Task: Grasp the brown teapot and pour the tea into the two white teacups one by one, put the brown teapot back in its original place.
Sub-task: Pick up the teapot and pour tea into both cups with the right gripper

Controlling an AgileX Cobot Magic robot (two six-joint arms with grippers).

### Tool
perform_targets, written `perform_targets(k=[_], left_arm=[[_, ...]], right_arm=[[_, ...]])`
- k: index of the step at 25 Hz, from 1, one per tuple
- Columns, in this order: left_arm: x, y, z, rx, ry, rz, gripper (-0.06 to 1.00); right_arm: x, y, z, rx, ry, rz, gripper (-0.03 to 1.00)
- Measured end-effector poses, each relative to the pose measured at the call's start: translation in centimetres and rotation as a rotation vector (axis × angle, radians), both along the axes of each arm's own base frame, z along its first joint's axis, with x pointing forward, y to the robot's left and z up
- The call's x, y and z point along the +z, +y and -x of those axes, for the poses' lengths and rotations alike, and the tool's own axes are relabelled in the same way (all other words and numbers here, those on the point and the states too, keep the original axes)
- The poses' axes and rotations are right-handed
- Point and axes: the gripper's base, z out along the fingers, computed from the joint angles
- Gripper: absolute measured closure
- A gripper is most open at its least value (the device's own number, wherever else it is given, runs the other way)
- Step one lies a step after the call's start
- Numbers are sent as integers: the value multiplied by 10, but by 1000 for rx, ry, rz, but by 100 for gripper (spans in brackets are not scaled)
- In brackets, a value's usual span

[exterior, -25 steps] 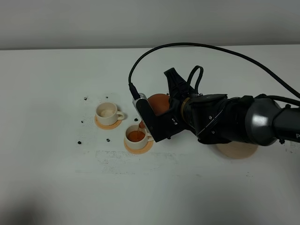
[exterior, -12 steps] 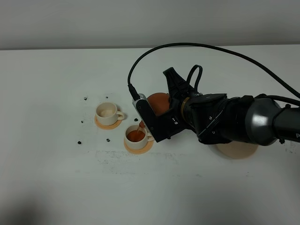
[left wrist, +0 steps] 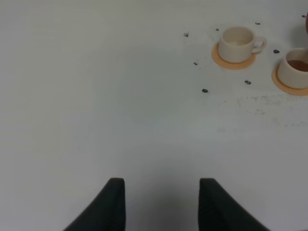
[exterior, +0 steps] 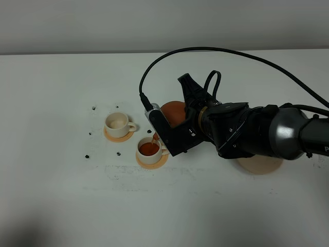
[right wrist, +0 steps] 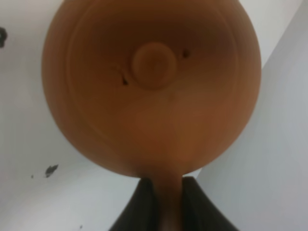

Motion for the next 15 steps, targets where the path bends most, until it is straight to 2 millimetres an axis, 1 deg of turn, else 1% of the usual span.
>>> perform_targets(k=[15], left_arm=[[0, 0, 0, 0, 0, 0, 58]], right_arm=[[0, 3, 2, 14, -2, 1, 88]])
